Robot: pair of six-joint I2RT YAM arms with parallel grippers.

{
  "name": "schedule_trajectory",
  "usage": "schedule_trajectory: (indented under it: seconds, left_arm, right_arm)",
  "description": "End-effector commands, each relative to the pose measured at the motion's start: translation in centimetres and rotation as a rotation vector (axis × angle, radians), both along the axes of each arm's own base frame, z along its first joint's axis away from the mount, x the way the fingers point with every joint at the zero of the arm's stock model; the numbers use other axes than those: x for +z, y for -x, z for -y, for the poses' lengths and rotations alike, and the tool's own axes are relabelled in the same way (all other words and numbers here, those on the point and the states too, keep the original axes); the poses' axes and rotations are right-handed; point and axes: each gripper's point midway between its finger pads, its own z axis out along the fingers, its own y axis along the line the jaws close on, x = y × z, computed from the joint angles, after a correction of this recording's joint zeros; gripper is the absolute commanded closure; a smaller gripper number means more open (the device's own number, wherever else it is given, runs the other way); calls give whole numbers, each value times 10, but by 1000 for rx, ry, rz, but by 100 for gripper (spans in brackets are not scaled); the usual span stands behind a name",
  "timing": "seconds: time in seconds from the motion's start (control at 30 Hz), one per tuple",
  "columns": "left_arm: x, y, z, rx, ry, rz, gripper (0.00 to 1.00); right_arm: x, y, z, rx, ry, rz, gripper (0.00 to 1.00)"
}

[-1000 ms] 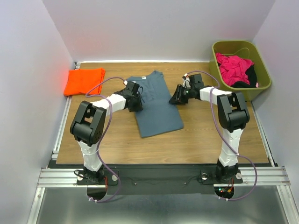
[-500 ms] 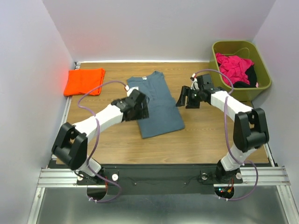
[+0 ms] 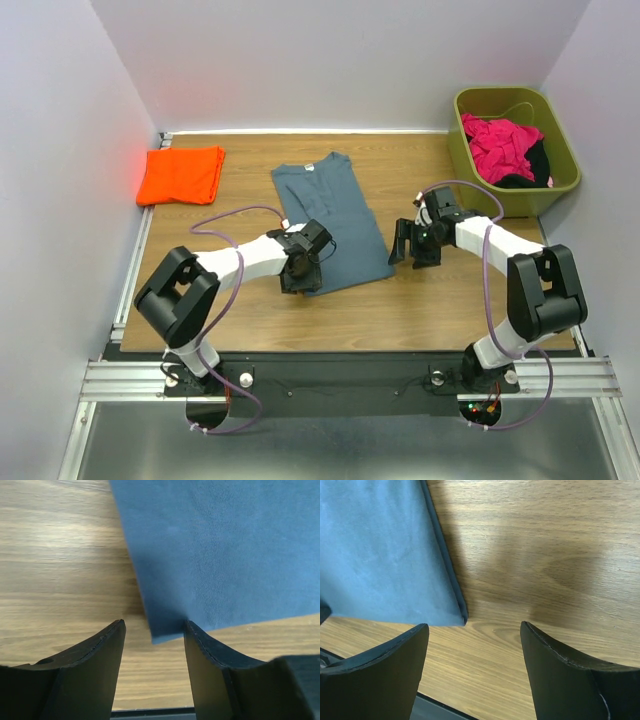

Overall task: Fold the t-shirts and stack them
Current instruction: Fold the tshirt

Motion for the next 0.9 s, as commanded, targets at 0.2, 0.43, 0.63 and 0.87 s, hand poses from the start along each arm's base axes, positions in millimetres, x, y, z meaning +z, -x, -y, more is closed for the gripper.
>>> schedule_trajectory:
  seconds: [0.2, 0.43, 0.63, 0.87]
  left_arm:
    - [-13, 4, 8, 1, -26, -50, 49]
    - [-19, 9, 6, -3, -25, -71, 71]
    - [-24, 12, 9, -19, -15, -84, 81]
    - [-24, 12, 10, -31, -4, -82, 83]
  right_arm:
    - [12, -6, -4, 17, 2, 57, 21]
    - [1, -4, -13, 13, 82, 55, 23]
    - [-7, -5, -23, -5, 119, 53, 28]
    - [-16, -2, -29, -11, 147, 34, 38]
